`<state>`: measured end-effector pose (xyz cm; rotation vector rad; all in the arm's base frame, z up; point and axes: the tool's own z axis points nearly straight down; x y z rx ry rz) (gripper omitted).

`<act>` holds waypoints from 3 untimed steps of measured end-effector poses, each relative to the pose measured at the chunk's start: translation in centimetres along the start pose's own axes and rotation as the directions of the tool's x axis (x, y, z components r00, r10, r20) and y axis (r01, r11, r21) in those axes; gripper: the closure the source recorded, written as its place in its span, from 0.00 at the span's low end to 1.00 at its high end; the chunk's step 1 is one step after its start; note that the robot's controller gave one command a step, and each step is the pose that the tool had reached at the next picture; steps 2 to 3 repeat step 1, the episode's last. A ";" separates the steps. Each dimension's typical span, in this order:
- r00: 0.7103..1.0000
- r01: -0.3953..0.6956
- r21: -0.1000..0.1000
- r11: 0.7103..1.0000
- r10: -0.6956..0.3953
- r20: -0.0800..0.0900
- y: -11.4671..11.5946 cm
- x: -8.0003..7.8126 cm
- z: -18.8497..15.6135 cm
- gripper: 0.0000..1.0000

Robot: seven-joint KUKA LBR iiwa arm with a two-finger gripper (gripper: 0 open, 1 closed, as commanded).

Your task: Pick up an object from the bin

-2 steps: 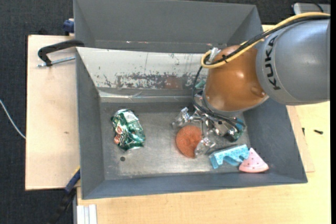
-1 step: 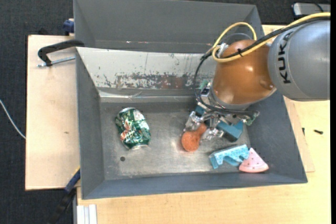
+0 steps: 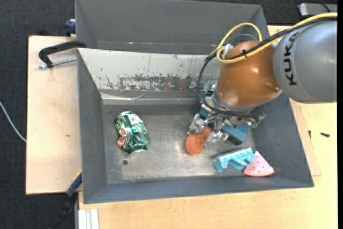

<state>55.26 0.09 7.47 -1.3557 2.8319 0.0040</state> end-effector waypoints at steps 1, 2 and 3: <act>1.000 0.010 0.004 1.000 -0.010 0.003 0.1 -0.3 -15.5 1.00; 1.000 0.010 0.004 1.000 -0.010 0.003 0.1 -0.3 -15.5 1.00; 1.000 0.010 0.004 1.000 -0.010 0.003 0.1 -0.3 -15.5 1.00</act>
Offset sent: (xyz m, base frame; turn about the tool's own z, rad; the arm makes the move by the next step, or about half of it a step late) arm 0.0000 0.0000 0.0000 0.0000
